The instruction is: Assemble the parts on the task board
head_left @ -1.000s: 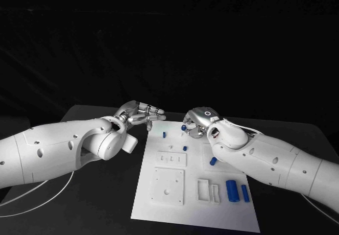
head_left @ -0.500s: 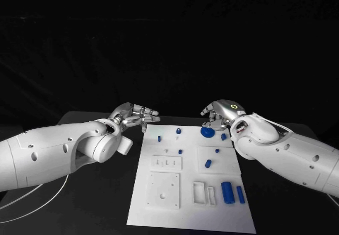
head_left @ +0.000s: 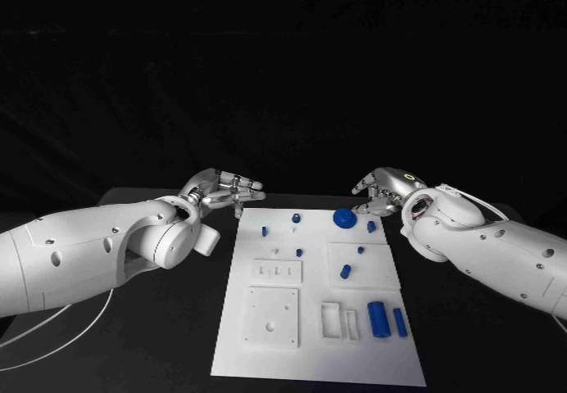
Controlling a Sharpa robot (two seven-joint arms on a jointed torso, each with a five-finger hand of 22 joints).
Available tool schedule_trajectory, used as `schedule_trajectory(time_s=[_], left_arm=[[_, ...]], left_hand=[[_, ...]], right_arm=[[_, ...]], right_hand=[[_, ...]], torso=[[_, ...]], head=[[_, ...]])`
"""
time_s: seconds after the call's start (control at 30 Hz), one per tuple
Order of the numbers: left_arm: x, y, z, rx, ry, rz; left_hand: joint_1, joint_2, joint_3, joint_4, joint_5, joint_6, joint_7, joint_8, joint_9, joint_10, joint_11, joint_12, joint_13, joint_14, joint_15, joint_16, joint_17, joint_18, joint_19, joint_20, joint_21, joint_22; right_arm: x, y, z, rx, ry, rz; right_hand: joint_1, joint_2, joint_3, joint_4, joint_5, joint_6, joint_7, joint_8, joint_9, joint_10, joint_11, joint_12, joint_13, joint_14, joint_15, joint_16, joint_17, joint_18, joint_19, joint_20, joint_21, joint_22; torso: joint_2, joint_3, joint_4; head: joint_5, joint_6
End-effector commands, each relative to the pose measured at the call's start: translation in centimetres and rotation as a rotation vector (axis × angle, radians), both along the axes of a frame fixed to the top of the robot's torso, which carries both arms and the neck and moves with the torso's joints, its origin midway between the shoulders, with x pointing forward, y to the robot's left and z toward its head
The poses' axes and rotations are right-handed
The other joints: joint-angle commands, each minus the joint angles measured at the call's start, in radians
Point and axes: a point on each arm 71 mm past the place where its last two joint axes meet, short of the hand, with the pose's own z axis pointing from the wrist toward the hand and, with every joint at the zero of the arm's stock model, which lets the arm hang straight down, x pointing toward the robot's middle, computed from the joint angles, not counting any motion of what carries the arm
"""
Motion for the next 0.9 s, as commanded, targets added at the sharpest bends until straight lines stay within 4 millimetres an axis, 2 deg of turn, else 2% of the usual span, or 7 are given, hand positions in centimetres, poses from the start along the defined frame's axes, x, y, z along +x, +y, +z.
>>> schedule_trajectory(time_s=[0.03, 0.23, 0.27, 0.37, 0.5, 0.9], left_arm=[[0.0, -0.3, 0.3, -0.004, -0.017, -0.018], [0.0, -0.4, 0.3, 0.007, -0.019, -0.028], [0.0, -0.4, 0.3, 0.008, -0.019, -0.029], [0.0, -0.5, 0.3, 0.009, -0.021, -0.033], [0.0, -0.7, 0.2, 0.009, -0.02, -0.039], [0.0, -1.0, 0.2, 0.009, -0.017, -0.051]], left_hand=[[0.0, -0.01, 0.007, 0.001, 0.005, -0.011, 0.0, -0.005, -0.002, -0.005, 0.004, -0.008, -0.001, 0.007, 0.0, 0.005, 0.002, 0.012, 0.001, 0.002, 0.002, 0.002], [-0.005, -0.015, 0.011, 0.005, 0.005, -0.025, 0.0, -0.007, -0.003, -0.027, 0.01, -0.026, -0.002, 0.035, 0.0, 0.015, -0.001, 0.013, 0.001, 0.003, 0.002, 0.005], [-0.006, -0.016, 0.012, 0.005, 0.005, -0.026, 0.0, -0.006, -0.003, -0.028, 0.01, -0.026, -0.002, 0.035, 0.0, 0.014, -0.002, 0.013, 0.0, 0.003, 0.002, 0.005], [-0.006, -0.018, 0.015, 0.006, 0.005, -0.028, -0.001, -0.004, -0.002, -0.031, 0.01, -0.027, -0.002, 0.035, 0.001, 0.012, -0.006, 0.013, 0.0, 0.003, 0.001, 0.006], [-0.008, -0.021, 0.019, 0.008, 0.005, -0.031, -0.001, -0.002, -0.002, -0.044, 0.014, -0.029, -0.002, 0.035, 0.002, 0.009, -0.011, 0.013, 0.0, 0.004, -0.001, 0.006], [-0.01, -0.025, 0.025, 0.01, 0.005, -0.04, 0.002, 0.001, 0.0, -0.068, 0.019, -0.03, -0.003, 0.061, 0.003, 0.017, -0.017, 0.017, 0.003, 0.007, -0.006, 0.006]], right_arm=[[0.2, 0.3, -0.7, 0.004, 0.095, 0.027], [0.7, 0.7, -1.2, 0.002, 0.125, 0.026], [0.8, 0.7, -1.4, 0.001, 0.13, 0.024], [1.1, 0.8, -1.9, 0.0, 0.143, 0.018], [1.2, 1.1, -2.6, 0.003, 0.153, 0.016], [1.3, 1.4, -3.4, -0.005, 0.162, -0.005]], right_hand=[[0.004, -0.004, -0.01, 0.009, 0.012, -0.008, 0.003, 0.0, 0.001, 0.015, 0.0, 0.028, 0.021, 0.004, 0.009, 0.014, 0.031, 0.011, 0.053, 0.009, 0.011, 0.017], [0.007, -0.003, -0.031, 0.027, 0.037, -0.044, 0.011, 0.0, -0.008, 0.04, 0.007, 0.076, 0.063, 0.007, 0.014, 0.031, 0.068, 0.012, 0.056, 0.015, 0.028, 0.041], [0.009, -0.003, -0.038, 0.031, 0.039, -0.044, 0.011, 0.0, -0.008, 0.04, 0.007, 0.077, 0.064, 0.008, 0.015, 0.032, 0.072, 0.013, 0.056, 0.015, 0.028, 0.045], [0.01, -0.002, -0.047, 0.037, 0.045, -0.045, 0.012, 0.0, -0.008, 0.041, 0.007, 0.077, 0.066, 0.008, 0.015, 0.031, 0.076, 0.014, 0.056, 0.016, 0.026, 0.049], [0.011, -0.003, -0.049, 0.039, 0.045, -0.05, 0.012, 0.0, -0.009, 0.042, 0.008, 0.079, 0.067, 0.009, 0.015, 0.031, 0.078, 0.013, 0.057, 0.016, 0.026, 0.051], [0.008, 0.001, -0.05, 0.052, 0.038, -0.039, 0.01, 0.0, -0.008, 0.044, 0.007, 0.08, 0.07, 0.01, 0.015, 0.033, 0.085, 0.015, 0.058, 0.016, 0.021, 0.055]], torso=[[0.0, -0.0028, 0.0016], [0.0, -0.002, -0.0008], [0.001, -0.0021, 0.0003], [0.001, -0.0024, 0.0039], [0.001, -0.0013, 0.0063], [0.001, 0.0005, 0.004]], head=[[-0.005, -0.003], [-0.004, -0.001], [-0.006, 0.003], [-0.011, 0.0], [-0.011, 0.003], [-0.011, -0.001]])
